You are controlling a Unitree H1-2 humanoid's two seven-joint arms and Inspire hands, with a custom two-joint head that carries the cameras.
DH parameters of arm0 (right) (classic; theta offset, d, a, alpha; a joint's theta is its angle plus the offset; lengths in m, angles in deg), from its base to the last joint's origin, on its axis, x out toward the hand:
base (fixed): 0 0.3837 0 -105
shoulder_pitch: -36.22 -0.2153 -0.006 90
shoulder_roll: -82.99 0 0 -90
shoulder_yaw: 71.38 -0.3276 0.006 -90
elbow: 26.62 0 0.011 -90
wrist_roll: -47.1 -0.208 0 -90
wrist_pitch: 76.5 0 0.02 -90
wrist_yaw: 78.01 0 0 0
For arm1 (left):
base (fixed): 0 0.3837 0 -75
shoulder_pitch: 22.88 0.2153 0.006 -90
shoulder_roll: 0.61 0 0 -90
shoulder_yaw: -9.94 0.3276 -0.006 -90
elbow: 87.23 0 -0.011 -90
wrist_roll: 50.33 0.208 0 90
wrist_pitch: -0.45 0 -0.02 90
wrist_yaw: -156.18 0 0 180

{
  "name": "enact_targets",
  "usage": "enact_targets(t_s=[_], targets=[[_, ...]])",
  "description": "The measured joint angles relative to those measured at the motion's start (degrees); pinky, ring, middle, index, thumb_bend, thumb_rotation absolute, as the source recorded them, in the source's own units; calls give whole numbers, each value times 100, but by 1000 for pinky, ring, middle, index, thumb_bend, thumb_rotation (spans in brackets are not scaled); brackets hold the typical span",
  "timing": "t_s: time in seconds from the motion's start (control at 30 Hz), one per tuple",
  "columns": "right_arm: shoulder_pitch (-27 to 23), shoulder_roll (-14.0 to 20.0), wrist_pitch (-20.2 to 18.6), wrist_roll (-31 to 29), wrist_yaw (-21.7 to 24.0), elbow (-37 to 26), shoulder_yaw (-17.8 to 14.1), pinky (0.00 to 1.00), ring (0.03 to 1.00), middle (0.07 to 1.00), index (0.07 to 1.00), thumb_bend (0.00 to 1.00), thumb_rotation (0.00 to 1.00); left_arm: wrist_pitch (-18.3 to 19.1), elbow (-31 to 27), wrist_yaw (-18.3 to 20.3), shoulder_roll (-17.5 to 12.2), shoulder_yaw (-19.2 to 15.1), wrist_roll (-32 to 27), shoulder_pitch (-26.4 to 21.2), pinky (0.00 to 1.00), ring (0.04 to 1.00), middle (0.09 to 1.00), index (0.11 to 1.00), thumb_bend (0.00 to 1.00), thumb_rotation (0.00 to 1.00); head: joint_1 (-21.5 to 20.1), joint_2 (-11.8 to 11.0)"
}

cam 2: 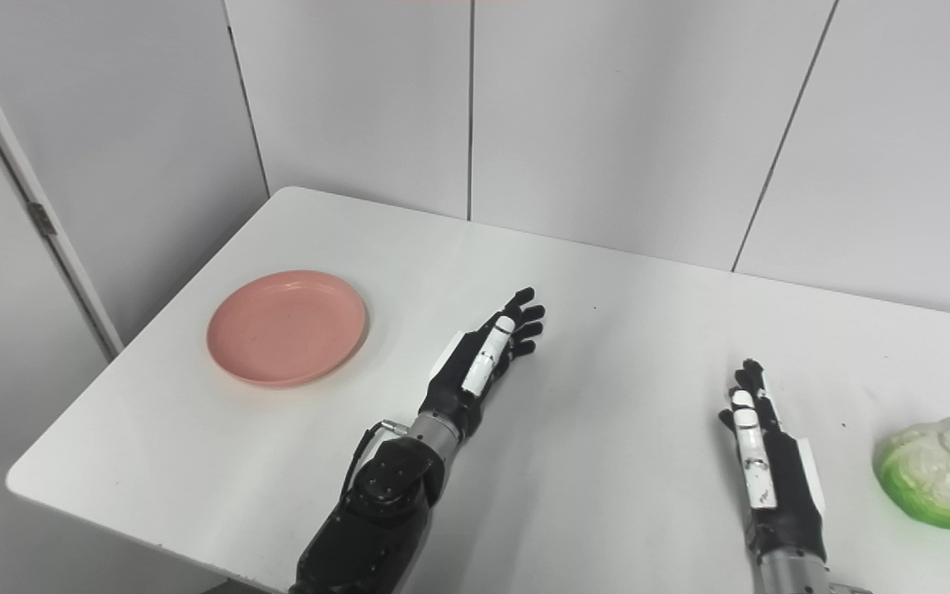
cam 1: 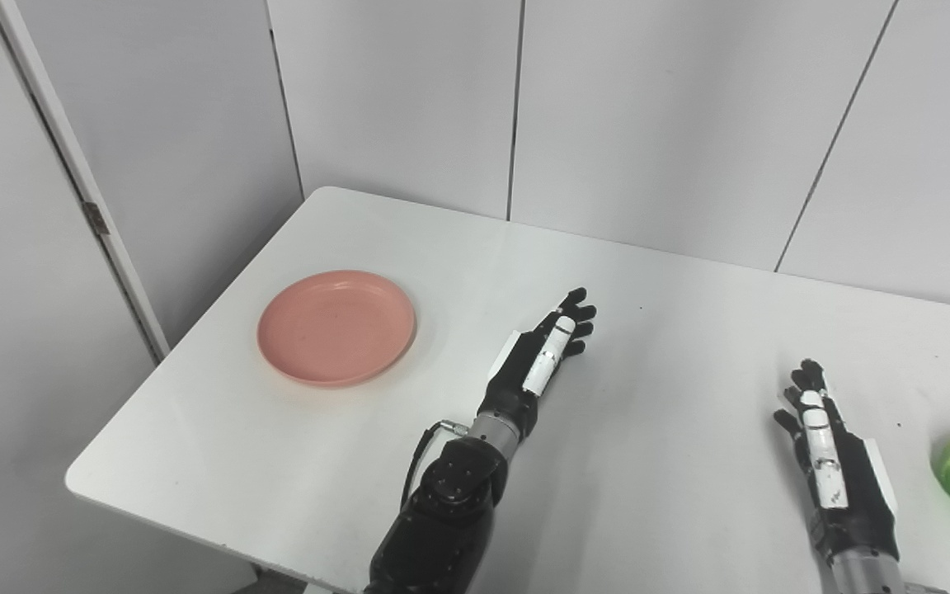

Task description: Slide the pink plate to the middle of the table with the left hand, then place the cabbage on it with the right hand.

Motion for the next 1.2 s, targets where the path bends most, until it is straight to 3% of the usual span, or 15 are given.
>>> enact_targets(t_s=[0.17, 0.53, 0.77, 1.2], targets=[[9, -4, 0, 35, -11, -25, 14, 1000, 968, 966, 972, 236, 1000, 12, -112, 1, 1, 2, 0, 36, 908, 906, 901, 907, 449, 1000, 18, 9], [47, -10, -2, 138, -46, -100, 15, 1000, 964, 968, 969, 243, 1000, 380, -1084, 84, 14, 51, -84, 568, 933, 925, 923, 920, 493, 1000, 53, 44], [53, -15, -8, 103, -32, -112, -4, 1000, 973, 974, 979, 235, 1000, 679, -2092, 79, 1, 25, -124, 657, 965, 923, 926, 921, 492, 1000, 88, 62], [48, -10, -11, -12, -6, -101, -17, 1000, 979, 982, 987, 231, 1000, 1021, -3389, -47, -3, -172, -319, 626, 954, 908, 914, 906, 481, 1000, 246, 9]])
